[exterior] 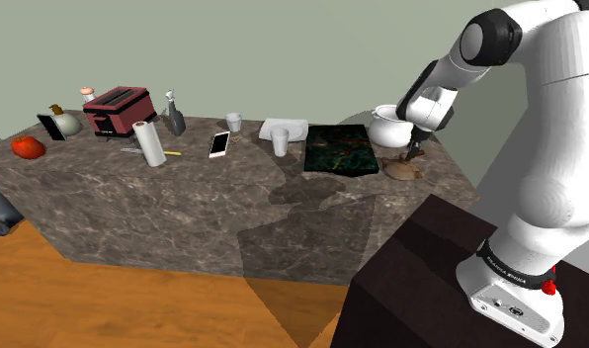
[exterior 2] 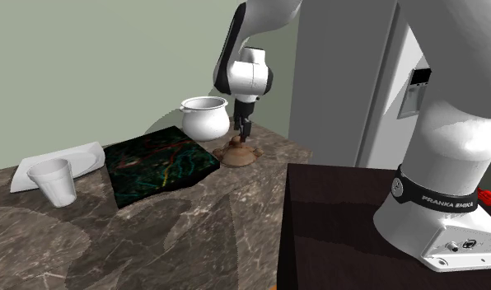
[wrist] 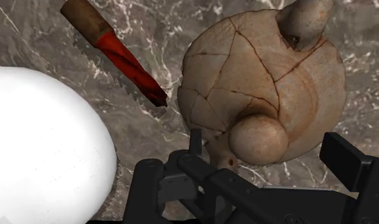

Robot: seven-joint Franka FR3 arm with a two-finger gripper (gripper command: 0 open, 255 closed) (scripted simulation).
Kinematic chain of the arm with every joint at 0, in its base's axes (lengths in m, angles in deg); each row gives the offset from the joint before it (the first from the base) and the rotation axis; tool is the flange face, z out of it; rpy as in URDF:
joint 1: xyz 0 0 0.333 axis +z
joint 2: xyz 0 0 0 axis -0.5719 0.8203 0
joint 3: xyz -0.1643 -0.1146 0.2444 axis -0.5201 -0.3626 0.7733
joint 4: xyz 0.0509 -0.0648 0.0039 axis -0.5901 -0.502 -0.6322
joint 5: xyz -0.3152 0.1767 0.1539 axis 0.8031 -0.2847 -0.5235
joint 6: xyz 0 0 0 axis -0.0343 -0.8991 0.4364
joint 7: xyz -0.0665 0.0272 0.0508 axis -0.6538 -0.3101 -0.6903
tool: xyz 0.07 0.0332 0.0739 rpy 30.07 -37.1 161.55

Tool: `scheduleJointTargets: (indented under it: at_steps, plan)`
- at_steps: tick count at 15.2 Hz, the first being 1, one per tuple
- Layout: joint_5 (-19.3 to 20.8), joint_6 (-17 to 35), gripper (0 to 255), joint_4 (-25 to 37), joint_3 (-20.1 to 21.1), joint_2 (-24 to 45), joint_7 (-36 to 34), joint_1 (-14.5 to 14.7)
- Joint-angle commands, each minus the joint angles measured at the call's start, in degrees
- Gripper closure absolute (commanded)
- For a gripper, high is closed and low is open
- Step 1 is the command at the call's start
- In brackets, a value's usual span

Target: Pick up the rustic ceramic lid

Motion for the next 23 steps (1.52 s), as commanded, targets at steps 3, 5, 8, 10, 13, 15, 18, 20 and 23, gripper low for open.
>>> scheduleJointTargets:
  at_steps: [3,5,8,10,13,15,18,20,23]
  plan:
    - [-1.7,1.8,0,1.1,2.0,2.6,1.6,-1.6]
    - [-1.9,2.0,0,1.3,2.3,3.0,1.9,-1.9]
    - [-1.9,2.0,255,1.4,2.3,3.0,1.8,-1.8]
    - [-1.9,2.0,255,1.4,2.3,3.0,1.8,-1.9]
    - [-1.9,2.0,255,1.4,2.3,3.1,1.8,-1.9]
    - [-1.9,2.0,255,1.3,2.3,3.0,1.9,-1.9]
    - [-0.7,0.7,255,0.4,0.8,1.0,0.7,-0.7]
    - [0.2,-0.2,255,-0.2,-0.2,-0.4,-0.1,0.1]
    - [1.6,-1.6,255,-0.9,-1.8,-2.4,-1.3,1.3]
